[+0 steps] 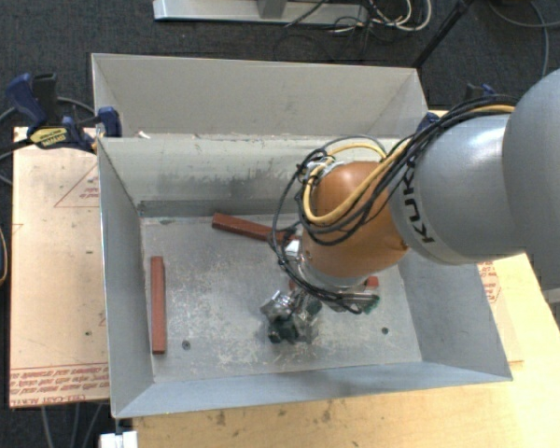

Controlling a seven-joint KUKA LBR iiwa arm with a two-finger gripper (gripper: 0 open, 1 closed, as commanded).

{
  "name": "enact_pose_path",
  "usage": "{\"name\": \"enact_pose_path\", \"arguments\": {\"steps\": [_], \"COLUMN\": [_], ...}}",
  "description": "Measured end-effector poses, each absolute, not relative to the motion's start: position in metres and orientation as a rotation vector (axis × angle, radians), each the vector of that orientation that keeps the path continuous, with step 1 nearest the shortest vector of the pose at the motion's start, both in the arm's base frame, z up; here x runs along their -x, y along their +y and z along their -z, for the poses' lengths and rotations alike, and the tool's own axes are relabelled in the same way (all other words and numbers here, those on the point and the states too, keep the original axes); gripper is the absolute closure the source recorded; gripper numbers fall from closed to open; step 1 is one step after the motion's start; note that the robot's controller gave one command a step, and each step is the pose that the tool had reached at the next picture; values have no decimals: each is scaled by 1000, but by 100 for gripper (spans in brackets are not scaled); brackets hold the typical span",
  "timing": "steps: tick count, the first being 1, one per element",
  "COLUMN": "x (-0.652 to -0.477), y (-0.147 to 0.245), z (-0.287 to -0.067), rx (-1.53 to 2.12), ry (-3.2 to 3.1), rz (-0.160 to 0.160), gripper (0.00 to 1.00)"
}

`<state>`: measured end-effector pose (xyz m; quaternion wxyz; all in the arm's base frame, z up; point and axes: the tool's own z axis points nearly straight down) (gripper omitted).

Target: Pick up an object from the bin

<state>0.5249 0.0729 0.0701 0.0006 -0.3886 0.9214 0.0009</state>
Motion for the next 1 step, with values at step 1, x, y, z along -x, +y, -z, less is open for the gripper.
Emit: {"name": "enact_pose_path", "arguments": {"steps": [1], "x": [-537], "y": [76], "z": [-228], "rx": [1242], "ry": [2872], "rz": [3], "gripper": [100]}}
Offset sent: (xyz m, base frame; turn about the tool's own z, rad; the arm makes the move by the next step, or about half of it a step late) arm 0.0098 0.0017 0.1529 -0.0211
